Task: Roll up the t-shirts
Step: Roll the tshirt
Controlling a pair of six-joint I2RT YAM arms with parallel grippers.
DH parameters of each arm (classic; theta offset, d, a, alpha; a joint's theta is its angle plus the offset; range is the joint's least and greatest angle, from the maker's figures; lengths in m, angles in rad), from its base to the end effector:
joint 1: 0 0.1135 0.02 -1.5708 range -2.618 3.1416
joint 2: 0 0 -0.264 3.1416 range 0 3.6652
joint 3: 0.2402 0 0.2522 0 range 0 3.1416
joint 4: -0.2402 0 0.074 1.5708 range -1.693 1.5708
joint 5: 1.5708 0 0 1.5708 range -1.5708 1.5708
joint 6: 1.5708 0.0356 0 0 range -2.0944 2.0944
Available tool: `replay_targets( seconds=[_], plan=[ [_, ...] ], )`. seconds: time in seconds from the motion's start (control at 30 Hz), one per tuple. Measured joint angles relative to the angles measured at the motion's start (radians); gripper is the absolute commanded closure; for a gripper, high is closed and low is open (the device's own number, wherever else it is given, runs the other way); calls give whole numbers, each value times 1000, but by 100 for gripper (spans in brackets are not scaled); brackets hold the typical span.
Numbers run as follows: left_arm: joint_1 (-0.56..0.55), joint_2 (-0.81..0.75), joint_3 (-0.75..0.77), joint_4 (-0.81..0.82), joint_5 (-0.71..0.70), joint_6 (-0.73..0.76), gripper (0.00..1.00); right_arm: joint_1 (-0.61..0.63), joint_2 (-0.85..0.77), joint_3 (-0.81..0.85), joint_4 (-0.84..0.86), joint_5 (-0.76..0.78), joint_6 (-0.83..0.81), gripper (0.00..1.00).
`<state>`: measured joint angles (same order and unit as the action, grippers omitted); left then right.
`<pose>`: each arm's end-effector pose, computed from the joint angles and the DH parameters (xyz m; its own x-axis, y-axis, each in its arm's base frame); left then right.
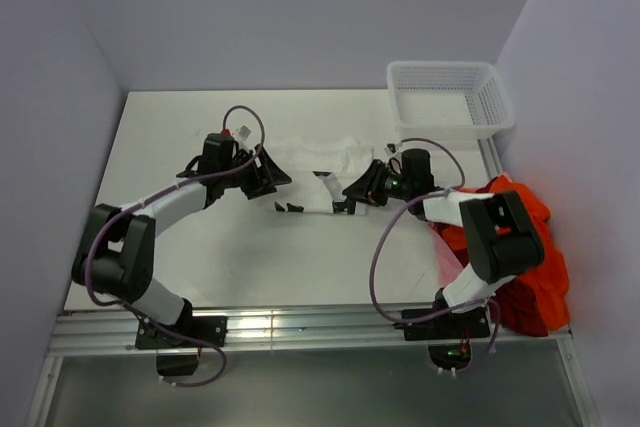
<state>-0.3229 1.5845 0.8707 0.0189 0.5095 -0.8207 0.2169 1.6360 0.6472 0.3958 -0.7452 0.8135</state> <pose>0.3063 -0.1208 0.1952 -0.8766 -0.3802 -0.2951 -0.0132 0.6320 -0.7749 0.2927 0.0892 0.1493 -0.8889 0.3510 -0.2943 -0.0893 0.4973 0.8630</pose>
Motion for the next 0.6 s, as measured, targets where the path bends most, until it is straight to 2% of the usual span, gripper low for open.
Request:
replay_targets(
  seconds=[0.03,0.2,0.27,0.4,0.47,0.6],
  plan=[
    [-7,-36,-2,-11,-16,8,30,0,-39,-16,-7,19,-5,60],
    [-40,-192,-89,20,-95,16,26,19,-302,-160,-37,169,-30,43],
    [-55,-242,-163,47,-136,15,16,49,-413,-214,-66,262,-44,39],
    [-100,-306,-293,95,-238,13,8,161,-627,-292,-102,506,-67,30],
    [-129,-330,-342,109,-306,13,6,210,-689,-322,-107,607,-74,26],
    [-175,-372,-399,152,-429,16,2,286,-734,-380,-116,782,-75,26]
  ],
)
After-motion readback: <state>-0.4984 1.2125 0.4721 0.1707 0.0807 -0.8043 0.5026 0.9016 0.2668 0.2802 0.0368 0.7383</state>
